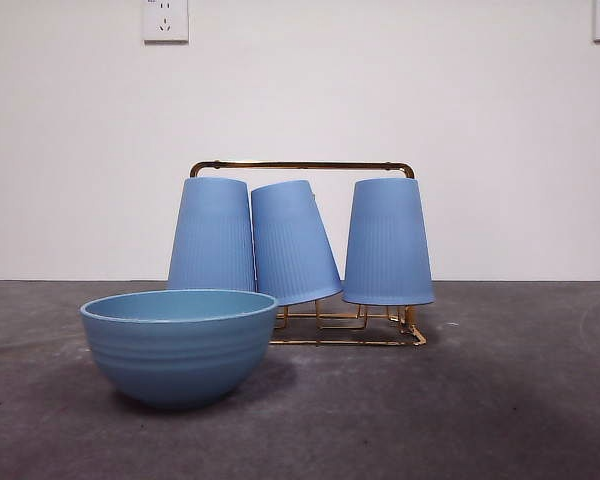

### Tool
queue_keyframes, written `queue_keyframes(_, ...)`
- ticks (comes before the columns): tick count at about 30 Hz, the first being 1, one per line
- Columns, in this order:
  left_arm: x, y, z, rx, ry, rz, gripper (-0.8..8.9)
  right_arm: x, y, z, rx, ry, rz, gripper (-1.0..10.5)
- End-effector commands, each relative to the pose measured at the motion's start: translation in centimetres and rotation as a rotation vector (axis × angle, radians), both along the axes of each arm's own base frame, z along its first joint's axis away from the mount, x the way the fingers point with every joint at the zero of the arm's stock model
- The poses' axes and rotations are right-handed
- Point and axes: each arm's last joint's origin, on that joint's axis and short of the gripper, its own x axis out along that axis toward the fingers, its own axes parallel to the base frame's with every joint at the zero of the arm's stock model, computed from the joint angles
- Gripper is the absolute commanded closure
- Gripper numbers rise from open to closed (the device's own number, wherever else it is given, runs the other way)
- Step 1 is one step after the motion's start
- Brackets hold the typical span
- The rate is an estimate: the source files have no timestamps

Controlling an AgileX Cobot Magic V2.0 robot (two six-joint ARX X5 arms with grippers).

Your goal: Right arm lift cup from the cupboard, then place it on the right of the bowl

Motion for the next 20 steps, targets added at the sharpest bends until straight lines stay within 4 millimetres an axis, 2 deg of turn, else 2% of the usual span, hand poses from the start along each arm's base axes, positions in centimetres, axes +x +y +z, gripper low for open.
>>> queue_keyframes(1,-0.3,-0.1,3.2,0.001,-0.01,-0.049,7.98,-0.7,0.1,2.3,0.013,0.003,0.05,9.3)
queue_keyframes(6,-0.6,-0.5,7.6,-0.022,0.024,-0.175,7.98,-1.6,0.4,6.0,0.018,0.028,0.155,9.3)
queue_keyframes(12,-1.3,-0.9,11.6,-0.037,0.044,-0.315,7.98,-2.2,0.7,9.9,-0.049,-0.004,0.276,9.3)
queue_keyframes(15,-2.2,-1.0,13.3,0.009,0.045,-0.381,7.98,-2.2,0.8,11.1,-0.072,0.042,0.337,9.3)
queue_keyframes(20,-3.1,-1.2,14.9,0.073,0.094,-0.462,7.98,-1.6,1.1,12.2,-0.152,0.13,0.452,9.3)
